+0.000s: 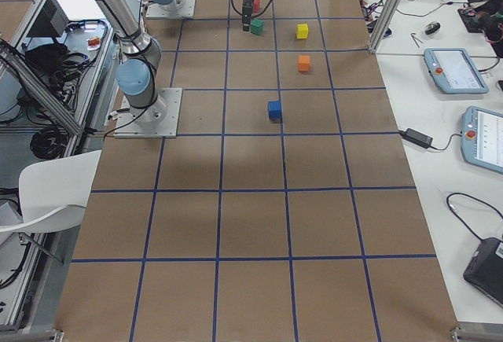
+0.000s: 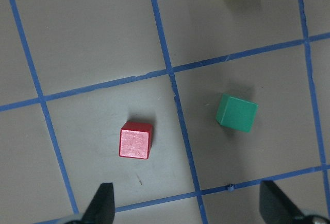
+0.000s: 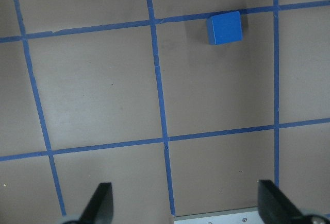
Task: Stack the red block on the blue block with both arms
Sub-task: 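Close the left gripper on the red cube and lift it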
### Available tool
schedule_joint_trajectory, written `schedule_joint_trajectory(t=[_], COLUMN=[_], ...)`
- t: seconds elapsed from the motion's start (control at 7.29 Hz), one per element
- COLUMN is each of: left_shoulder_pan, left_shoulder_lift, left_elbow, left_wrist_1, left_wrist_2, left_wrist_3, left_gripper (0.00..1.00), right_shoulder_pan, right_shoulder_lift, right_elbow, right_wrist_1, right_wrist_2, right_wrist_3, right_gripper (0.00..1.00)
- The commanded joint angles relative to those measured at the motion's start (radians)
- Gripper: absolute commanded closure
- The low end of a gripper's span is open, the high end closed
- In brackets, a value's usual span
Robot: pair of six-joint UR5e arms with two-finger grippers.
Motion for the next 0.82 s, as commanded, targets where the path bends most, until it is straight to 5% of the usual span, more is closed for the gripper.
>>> schedule_joint_trajectory(t=[0.0,0.27,0.69], left_shoulder_pan=[0.073,0.064,0.062], left_shoulder_lift=[-0.058,-0.101,-0.158], left_elbow=[-0.163,-0.307,-0.415], left_wrist_1=[0.154,0.380,0.546], left_wrist_2=[-0.001,-0.006,-0.013], left_wrist_3=[0.194,0.193,0.189], left_gripper=[0.00,0.00,0.00], right_shoulder_pan=[0.000,0.000,0.000], right_shoulder_lift=[0.000,0.000,-0.005], right_elbow=[0.001,0.000,0.023], right_wrist_1=[0.001,0.001,-0.012], right_wrist_2=[0.000,0.000,0.002], right_wrist_3=[0.000,0.000,0.008], right_gripper=[0.00,0.00,0.00])
